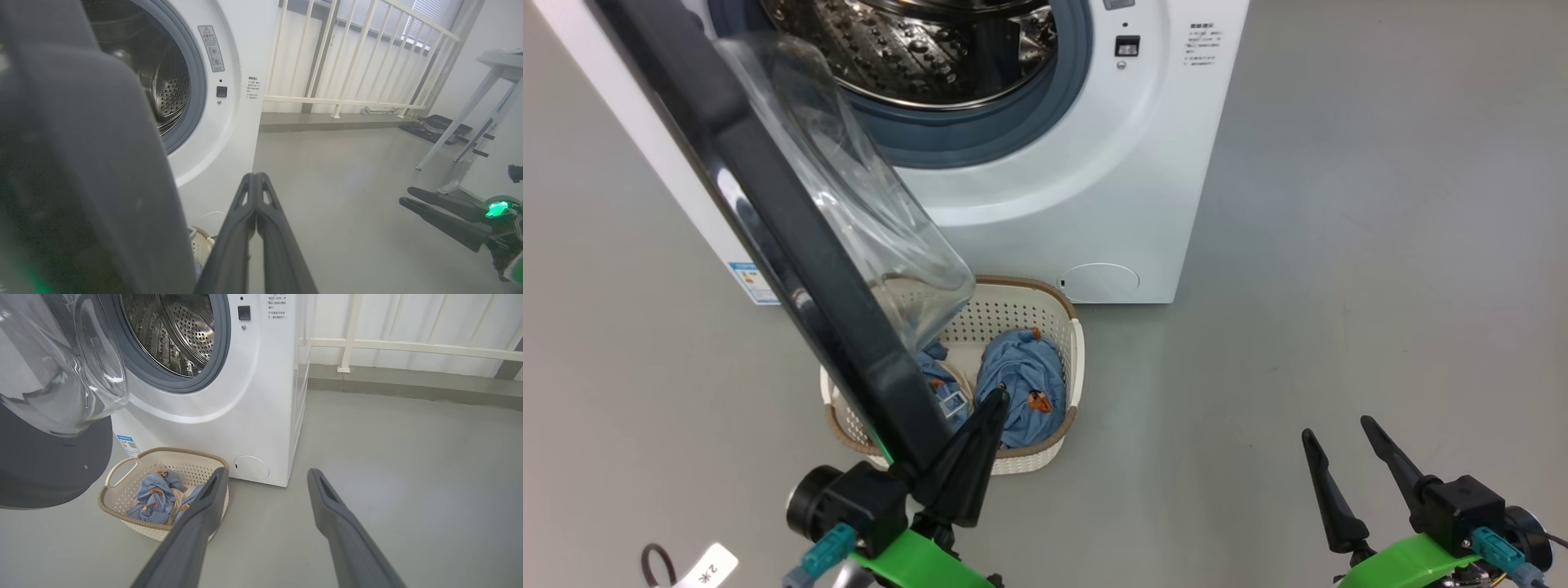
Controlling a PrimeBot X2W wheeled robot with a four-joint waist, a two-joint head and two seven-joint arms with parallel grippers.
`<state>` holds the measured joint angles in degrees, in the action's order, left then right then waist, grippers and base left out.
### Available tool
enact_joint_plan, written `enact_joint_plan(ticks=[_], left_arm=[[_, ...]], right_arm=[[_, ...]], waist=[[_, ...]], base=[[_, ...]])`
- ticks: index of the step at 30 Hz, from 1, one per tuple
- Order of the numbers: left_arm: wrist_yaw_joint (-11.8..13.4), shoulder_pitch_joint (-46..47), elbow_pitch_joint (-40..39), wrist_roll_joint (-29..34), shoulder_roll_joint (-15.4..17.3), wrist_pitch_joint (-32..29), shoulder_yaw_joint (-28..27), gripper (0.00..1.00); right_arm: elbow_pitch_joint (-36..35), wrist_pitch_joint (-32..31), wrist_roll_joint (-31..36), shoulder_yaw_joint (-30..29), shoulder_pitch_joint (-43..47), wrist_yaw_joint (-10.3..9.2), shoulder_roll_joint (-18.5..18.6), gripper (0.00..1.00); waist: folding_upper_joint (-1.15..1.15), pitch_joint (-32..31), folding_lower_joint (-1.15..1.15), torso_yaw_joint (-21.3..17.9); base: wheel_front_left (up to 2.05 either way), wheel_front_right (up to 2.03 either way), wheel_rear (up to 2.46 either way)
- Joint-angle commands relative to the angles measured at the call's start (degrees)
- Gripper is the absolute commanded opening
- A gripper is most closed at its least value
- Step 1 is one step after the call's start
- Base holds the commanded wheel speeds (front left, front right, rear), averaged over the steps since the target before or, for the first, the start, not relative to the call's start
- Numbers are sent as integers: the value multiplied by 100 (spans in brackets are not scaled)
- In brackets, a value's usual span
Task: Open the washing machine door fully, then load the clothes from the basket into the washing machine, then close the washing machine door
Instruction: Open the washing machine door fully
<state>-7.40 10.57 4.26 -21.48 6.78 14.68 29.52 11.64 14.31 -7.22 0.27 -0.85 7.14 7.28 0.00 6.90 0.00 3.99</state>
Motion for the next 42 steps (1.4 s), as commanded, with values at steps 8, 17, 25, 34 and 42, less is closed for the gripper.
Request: enact_joint_plan(ticks=[8,17,25,34,42], left_arm=[[-9,189,6,113,-103,32,-398,0],[103,82,235,168,-248,32,-735,0],[268,-65,309,261,-305,32,-850,0],[487,-285,349,252,-300,32,-1026,0],[635,-596,-38,281,-220,-6,-1056,0]], right_arm=[[-30,69,-68,143,-166,35,36,100],[43,69,-118,162,-148,35,14,100],[93,69,-181,173,-115,35,-12,100],[107,69,-216,149,-94,35,-6,100],[120,69,-251,146,-56,35,-4,100]], waist=[[0,-10,0,162],[0,-71,0,302],[0,-94,0,483],[0,-84,0,724],[0,-113,0,1043]], base=[[0,0,0],[0,0,0],[0,0,0],[0,0,0],[0,0,0]])
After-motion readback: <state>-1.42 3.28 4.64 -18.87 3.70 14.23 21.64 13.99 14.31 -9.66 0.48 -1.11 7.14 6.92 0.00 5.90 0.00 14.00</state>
